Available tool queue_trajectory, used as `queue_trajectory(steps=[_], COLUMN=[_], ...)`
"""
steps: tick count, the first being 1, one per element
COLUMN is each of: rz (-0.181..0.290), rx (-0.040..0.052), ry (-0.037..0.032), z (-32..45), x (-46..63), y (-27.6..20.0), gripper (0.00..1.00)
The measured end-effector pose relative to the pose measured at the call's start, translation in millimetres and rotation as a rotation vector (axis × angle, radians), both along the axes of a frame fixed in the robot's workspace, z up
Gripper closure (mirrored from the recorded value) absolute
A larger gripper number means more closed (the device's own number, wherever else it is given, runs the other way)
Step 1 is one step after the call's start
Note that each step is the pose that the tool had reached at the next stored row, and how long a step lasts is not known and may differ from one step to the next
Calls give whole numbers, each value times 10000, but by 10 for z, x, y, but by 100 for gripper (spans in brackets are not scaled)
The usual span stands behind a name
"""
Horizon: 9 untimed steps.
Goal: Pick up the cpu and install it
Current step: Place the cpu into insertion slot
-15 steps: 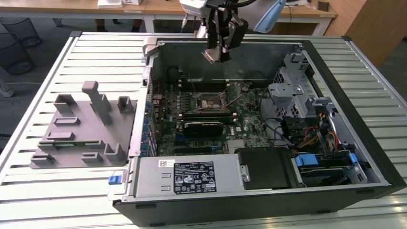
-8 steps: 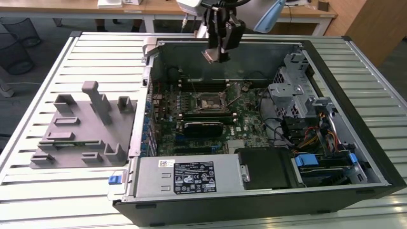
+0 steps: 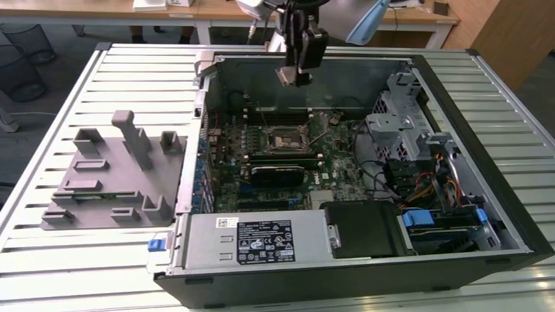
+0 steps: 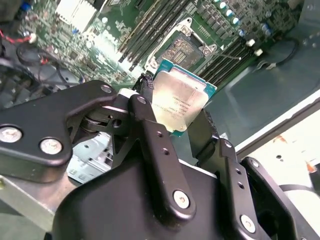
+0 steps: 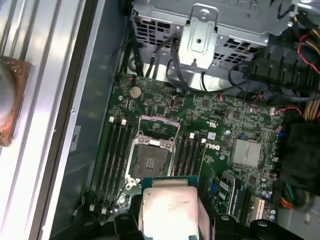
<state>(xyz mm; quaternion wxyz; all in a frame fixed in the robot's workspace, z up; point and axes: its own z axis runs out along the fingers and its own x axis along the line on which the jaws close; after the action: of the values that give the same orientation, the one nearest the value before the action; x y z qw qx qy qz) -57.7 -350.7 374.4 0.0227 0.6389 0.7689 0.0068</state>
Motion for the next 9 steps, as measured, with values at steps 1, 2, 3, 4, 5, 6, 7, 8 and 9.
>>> queue_trajectory(steps=[1,2,3,4,5,6,7,8,9], rz=[-179,-360,-539,-720,-896,-1025,-1116,-1220,-1336], rx=[0,0,-1,0,-1,-4,-8,-7,-6], ry=[0,0,0,-1,0,1,0,-1,-2], z=[-1,-3,-4,-6,-6,-6,-6,-8,-9], x=[0,0,0,0,0,0,0,0,0], y=[0,0,0,0,0,1,4,5,6], gripper=[47,47,47,47,47,47,47,47,47])
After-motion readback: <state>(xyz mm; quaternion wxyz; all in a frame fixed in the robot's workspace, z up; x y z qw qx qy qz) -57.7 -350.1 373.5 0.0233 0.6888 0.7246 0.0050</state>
